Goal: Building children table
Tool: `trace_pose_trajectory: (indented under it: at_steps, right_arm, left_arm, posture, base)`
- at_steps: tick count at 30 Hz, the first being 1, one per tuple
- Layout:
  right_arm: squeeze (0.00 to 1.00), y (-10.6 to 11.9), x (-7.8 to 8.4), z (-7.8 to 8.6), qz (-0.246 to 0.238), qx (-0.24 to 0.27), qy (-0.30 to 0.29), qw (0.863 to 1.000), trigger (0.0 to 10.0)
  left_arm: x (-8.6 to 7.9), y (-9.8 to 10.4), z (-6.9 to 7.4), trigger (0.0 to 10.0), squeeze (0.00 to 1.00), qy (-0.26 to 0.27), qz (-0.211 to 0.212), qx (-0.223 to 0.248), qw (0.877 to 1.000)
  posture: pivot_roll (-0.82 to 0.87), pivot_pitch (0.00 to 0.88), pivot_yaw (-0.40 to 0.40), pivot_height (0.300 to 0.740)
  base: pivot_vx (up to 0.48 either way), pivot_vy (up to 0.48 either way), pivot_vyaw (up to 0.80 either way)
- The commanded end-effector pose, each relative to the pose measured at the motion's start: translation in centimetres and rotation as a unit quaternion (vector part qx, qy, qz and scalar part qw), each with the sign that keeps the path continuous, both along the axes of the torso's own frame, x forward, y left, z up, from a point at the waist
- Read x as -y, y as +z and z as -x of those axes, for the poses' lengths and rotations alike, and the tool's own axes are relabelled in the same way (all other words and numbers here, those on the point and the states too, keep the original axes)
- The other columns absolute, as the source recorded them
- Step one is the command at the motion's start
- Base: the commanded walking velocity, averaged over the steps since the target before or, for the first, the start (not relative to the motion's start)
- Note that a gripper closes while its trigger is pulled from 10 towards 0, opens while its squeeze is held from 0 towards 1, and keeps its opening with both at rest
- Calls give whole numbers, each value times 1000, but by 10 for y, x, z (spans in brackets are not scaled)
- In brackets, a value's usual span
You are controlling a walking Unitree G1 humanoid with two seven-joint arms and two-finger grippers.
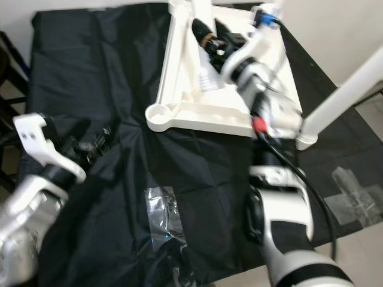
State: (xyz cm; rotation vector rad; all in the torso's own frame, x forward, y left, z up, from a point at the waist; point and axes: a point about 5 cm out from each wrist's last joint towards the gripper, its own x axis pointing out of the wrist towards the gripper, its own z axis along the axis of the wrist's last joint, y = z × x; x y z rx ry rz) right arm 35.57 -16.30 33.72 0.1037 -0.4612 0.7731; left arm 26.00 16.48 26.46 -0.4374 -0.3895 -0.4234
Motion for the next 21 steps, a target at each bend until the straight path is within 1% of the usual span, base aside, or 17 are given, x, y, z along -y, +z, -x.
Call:
trace_pose_trajectory:
  at_steps: [1,2,3,4,6,7,8,10,11,13,14,15,16,18,19,20,21]
  right_arm:
    - [0,4,-1,14,32,39,52,997,10000]
    - [0,4,-1,14,32,39,52,997,10000]
    - [0,2,-1,18,42,42,71,996,10000]
    - [0,2,-1,18,42,42,71,996,10000]
    - [0,-4,-3,26,60,46,111,991,10000]
    - [0,-6,-5,28,66,48,125,989,10000]
    - [0,-6,-5,28,66,48,125,989,10000]
    - [0,-20,-17,36,84,45,167,981,10000]
    - [0,-25,-22,40,89,44,180,979,10000]
    - [0,-25,-22,40,89,44,180,979,10000]
    - [0,-31,-30,45,95,42,199,974,10000]
    - [0,-31,-30,45,95,42,199,974,10000]
    - [0,-37,-39,50,103,42,218,970,10000]
    - [0,-37,-39,50,103,42,218,970,10000]
    - [0,-41,-47,55,112,43,237,964,10000]
    - [0,-41,-47,55,112,43,237,964,10000]
    - [0,-44,-52,59,118,42,250,960,10000]
  left_arm:
    - [0,12,0,10000,0,-52,23,32,998]
    - [0,12,0,10000,0,-52,23,32,998]
    - [1,21,0,10000,0,-74,29,54,995]
    - [1,21,0,10000,0,-74,29,54,995]
    - [5,43,-1,10000,0,-126,45,106,985]
    - [6,50,0,10000,0,-144,52,121,981]
    - [6,50,0,10000,0,-144,52,121,981]
    - [13,68,0,10000,0,-185,61,159,968]
    - [15,73,0,10000,0,-196,64,167,964]
    - [15,73,0,10000,0,-196,64,167,964]
    - [19,77,-1,10000,0,-204,58,173,962]
    - [19,77,-1,10000,0,-204,58,173,962]
    - [22,79,-3,10000,0,-209,55,174,961]
    - [22,79,-3,10000,0,-209,55,174,961]
    - [25,81,-6,10000,0,-212,50,174,960]
    - [25,81,-6,10000,0,-212,50,174,960]
    - [29,82,-8,10000,0,-216,48,173,960]
  posture:
    - [-90,129,-80,740]
    - [-90,129,-80,740]
    - [-89,120,-79,740]
    - [-89,120,-79,740]
    - [-85,99,-73,740]
    - [-85,99,-73,740]
    - [-85,99,-73,740]
    - [-79,88,-69,740]
    - [-79,88,-69,740]
    - [-79,88,-69,740]
    - [-76,82,-67,740]
    - [-76,82,-67,740]
    - [-76,80,-63,740]
    - [-76,80,-63,740]
    - [-76,80,-61,740]
    - [-76,80,-61,740]
    - [-77,80,-61,740]
  base:
    - [0,0,0]
    - [0,0,0]
    - [0,0,0]
    - [0,0,0]
    - [0,0,0]
    - [0,0,0]
    - [0,0,0]
    - [0,0,0]
    - [0,0,0]
    - [0,0,0]
    - [0,0,0]
    - [0,0,0]
    - [0,0,0]
    - [0,0,0]
    - [0,0,0]
    - [0,0,0]
    - [0,0,0]
